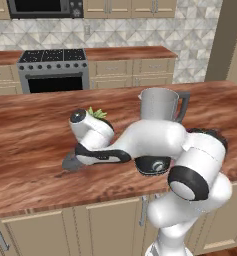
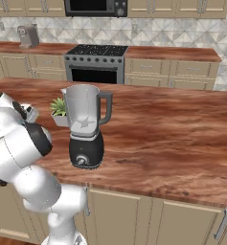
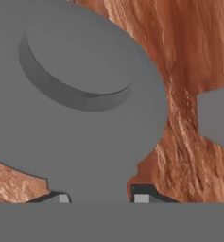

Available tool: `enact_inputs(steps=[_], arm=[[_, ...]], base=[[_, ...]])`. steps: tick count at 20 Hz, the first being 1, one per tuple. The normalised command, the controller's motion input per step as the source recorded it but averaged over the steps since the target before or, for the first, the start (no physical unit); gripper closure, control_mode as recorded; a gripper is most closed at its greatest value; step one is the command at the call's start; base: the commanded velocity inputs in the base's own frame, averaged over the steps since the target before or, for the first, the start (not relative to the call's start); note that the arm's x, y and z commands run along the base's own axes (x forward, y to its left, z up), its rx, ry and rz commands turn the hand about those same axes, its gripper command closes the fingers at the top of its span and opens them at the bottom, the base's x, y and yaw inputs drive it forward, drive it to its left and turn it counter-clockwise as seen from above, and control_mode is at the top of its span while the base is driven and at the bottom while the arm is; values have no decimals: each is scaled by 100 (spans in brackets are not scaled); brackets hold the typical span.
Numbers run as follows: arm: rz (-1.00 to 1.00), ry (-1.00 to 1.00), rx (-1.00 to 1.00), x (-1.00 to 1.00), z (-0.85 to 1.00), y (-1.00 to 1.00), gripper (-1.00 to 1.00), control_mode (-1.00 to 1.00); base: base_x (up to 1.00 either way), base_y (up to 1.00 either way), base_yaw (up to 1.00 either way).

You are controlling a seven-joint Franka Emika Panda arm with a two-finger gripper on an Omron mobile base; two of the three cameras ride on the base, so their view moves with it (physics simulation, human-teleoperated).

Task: Close the lid blender by securely placing the lid on top.

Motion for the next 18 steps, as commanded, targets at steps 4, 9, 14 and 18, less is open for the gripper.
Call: enact_inputs(steps=[4,9,14,18], arm=[[12,-37,9,-22,100,-4,100,-100],[14,-35,15,-12,100,-7,100,-100],[11,-17,22,-11,100,-26,100,-100],[6,-6,18,-8,100,-51,100,-100]], base=[[0,0,0],[0,0,0],[0,0,0],[0,0,0]])
